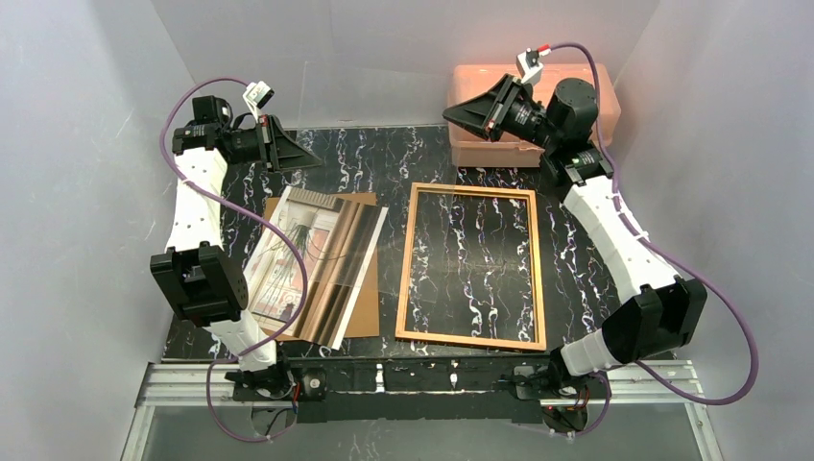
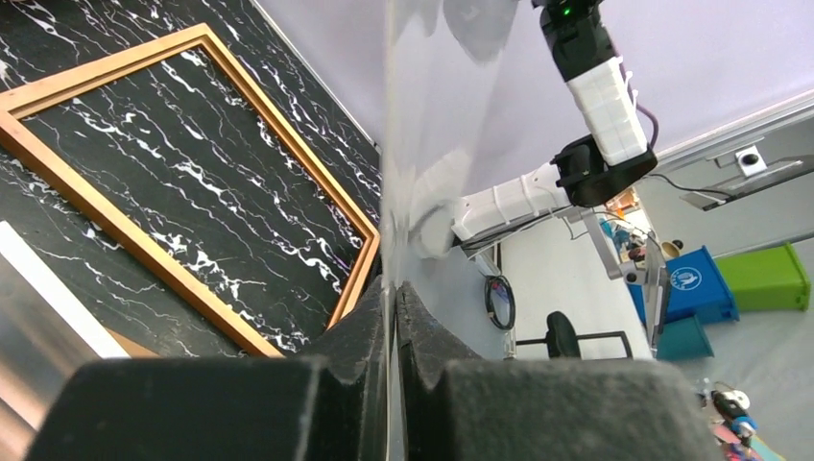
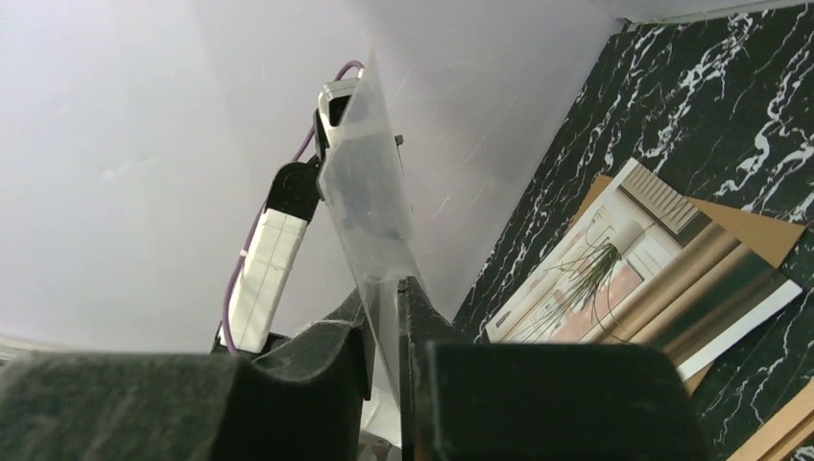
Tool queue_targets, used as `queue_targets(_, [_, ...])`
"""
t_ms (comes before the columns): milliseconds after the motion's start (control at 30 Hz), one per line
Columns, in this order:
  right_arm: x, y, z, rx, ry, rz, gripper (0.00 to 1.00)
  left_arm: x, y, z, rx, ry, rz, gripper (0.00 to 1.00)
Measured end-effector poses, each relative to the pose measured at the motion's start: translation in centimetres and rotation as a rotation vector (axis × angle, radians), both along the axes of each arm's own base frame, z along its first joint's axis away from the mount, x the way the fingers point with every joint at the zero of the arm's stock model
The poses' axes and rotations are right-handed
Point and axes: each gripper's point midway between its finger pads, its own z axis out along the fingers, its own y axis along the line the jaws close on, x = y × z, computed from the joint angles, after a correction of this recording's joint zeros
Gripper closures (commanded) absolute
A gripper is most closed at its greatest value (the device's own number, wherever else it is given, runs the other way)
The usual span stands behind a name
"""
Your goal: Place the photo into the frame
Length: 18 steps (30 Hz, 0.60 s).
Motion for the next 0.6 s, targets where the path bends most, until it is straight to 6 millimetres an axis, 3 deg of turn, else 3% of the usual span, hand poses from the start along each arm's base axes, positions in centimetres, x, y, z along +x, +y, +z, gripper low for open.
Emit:
queue_targets(200, [-0.5, -0.6, -3.6, -0.018, 0.056, -0.011, 0.53, -0.1, 0.0, 0.1, -0.007, 0.040, 0.002, 1.00])
queue_targets(467, [-0.9, -0.7, -10.4, -0.038, 0.186, -0.018, 0.46, -0.7, -0.1, -2.1, -0.014, 0.197, 0.028, 1.00])
queue_targets(600, [-1.0, -0.7, -12.4, -0.042, 0.221, -0.018, 0.43, -0.7, -0.2, -3.5, -0.008, 0.225, 0.094, 1.00])
